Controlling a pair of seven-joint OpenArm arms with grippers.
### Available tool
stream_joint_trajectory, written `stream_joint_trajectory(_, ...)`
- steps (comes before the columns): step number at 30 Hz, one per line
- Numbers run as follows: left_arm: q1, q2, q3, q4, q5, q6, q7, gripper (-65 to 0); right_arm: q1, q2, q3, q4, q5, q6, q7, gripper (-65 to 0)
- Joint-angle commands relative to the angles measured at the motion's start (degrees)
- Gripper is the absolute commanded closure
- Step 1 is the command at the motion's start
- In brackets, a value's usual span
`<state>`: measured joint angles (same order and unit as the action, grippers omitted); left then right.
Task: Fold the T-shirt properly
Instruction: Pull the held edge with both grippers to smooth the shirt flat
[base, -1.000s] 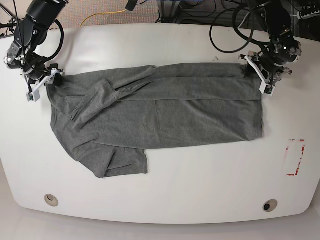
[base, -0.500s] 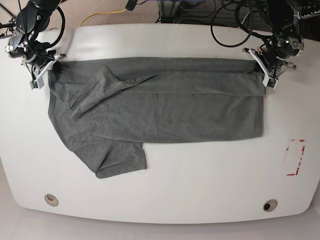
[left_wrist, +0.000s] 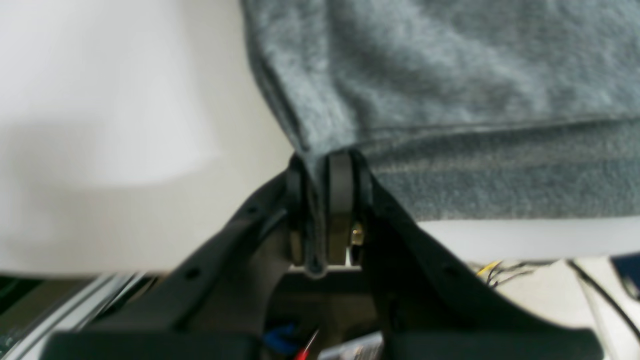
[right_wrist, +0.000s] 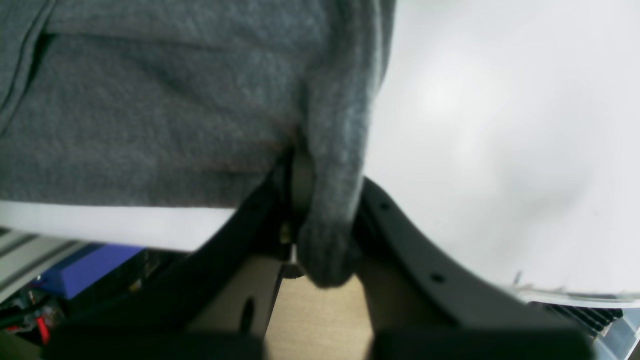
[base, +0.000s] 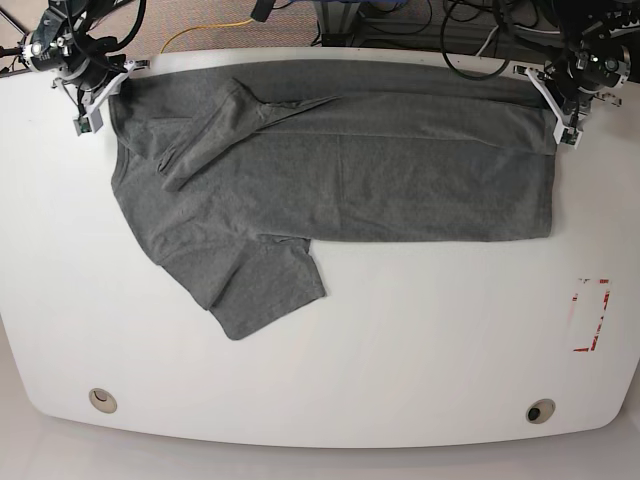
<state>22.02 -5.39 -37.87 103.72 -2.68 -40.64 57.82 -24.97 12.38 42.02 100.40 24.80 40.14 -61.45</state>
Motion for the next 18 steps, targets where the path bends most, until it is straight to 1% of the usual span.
stream_joint_trajectory(1,0.00,-1.95,-0.86,1.20,1.49,0.64,1.30,-8.2,-1.53,0.59,0.66,3.12,-0.23,-0.14,0.22,-2.7)
stream_joint_trajectory(2,0.00,-1.95,-0.86,1.20,1.40,0.64,1.39,-11.5,-1.62,0.59,0.66,3.47,-0.23,-0.14,0.22,-3.3)
stream_joint_trajectory(3,0.00,-1.87,-0.86,1.20,1.40,0.64,1.39,-15.1,-1.80,0.50,0.66,3.82,-0.23,-0.14,0.22,-5.4)
stream_joint_trajectory(5,0.00,-1.87,-0.95,1.20,1.40,0.64,1.39,-22.1,-2.41,-0.21,0.66,4.00,-0.23,-0.14,0.22,-13.6)
stream_joint_trajectory(6,0.00,-1.87,-0.95,1.29,1.40,0.64,1.39,-26.1,-2.50,-0.56,0.66,4.08,-0.23,-0.14,0.22,-21.4)
stream_joint_trajectory(8,0.00,-1.87,-0.95,1.29,1.40,0.64,1.47,-30.7,-2.41,-0.65,0.66,4.96,-0.14,-0.14,0.22,-35.5)
stream_joint_trajectory(10,-0.26,-2.04,-0.95,1.73,1.40,0.64,1.47,-32.9,-2.24,-0.91,0.75,6.98,-0.14,-0.14,0.22,-49.8)
stream_joint_trajectory(12,-0.26,-2.57,-0.77,3.75,1.31,0.64,1.47,-33.2,-2.68,-1.52,0.75,10.06,-0.14,-0.14,0.22,-60.4)
stream_joint_trajectory(13,-0.26,-2.57,-0.68,5.16,1.31,0.64,1.47,-33.3,-3.20,-1.88,1.19,11.73,-0.14,-0.14,0.22,-62.1)
stream_joint_trajectory(16,-0.35,-2.48,-0.42,7.79,0.96,0.64,1.47,-33.3,-2.94,-1.96,2.95,14.55,-0.14,-0.14,-1.10,-59.8)
stream_joint_trajectory(18,-1.23,-2.66,-0.42,8.94,-1.41,0.64,1.47,-33.3,-1.01,-1.96,3.65,14.81,0.30,-0.14,-2.77,-58.2)
